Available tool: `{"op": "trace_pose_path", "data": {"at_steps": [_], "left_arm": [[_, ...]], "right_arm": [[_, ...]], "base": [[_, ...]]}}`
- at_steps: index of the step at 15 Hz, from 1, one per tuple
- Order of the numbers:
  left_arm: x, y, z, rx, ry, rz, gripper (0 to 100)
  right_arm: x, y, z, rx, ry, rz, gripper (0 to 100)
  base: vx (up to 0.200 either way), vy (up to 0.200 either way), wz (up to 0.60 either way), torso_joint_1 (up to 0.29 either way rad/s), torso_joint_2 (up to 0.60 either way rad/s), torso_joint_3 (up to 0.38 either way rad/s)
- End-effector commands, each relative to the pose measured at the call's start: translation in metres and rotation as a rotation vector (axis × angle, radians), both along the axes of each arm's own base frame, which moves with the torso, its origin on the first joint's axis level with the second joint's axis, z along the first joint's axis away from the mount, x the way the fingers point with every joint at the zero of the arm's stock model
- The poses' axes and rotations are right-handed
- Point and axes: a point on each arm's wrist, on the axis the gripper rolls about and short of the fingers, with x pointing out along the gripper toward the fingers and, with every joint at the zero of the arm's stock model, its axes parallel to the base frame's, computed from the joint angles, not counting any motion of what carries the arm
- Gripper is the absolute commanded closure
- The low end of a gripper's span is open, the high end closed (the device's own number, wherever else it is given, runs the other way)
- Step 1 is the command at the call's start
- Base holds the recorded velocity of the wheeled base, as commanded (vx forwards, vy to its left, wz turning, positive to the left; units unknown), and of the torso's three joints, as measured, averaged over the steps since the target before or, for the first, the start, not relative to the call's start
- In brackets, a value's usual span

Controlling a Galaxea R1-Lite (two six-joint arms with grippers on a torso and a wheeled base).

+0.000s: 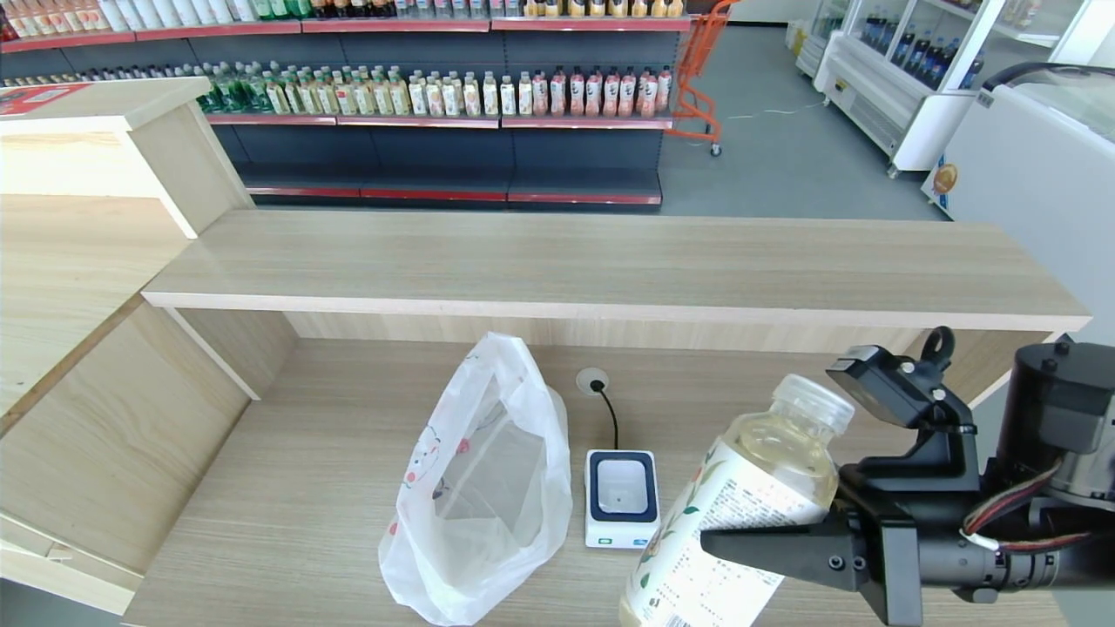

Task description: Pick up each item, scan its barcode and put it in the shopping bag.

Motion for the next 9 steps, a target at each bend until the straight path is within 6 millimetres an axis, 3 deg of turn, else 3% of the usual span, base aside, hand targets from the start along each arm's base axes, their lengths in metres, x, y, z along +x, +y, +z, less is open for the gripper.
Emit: {"op": "trace_pose_path", "data": {"at_steps": [1, 9], "left_arm": [[0.0, 0.0, 0.0, 0.0, -0.001, 0.0, 0], [0.0, 0.0, 0.0, 0.0, -0.001, 0.0, 0]], "right_arm": [[-0.0021, -0.0016, 0.0014, 0.004, -0.006, -0.003, 100], [-0.0052, -0.0054, 0.0003, -0.006, -0.017, -0.044, 100]], "base": [[0.0, 0.0, 0.0, 0.0, 0.0, 0.0], [0.0, 0.0, 0.0, 0.0, 0.0, 0.0]]}}
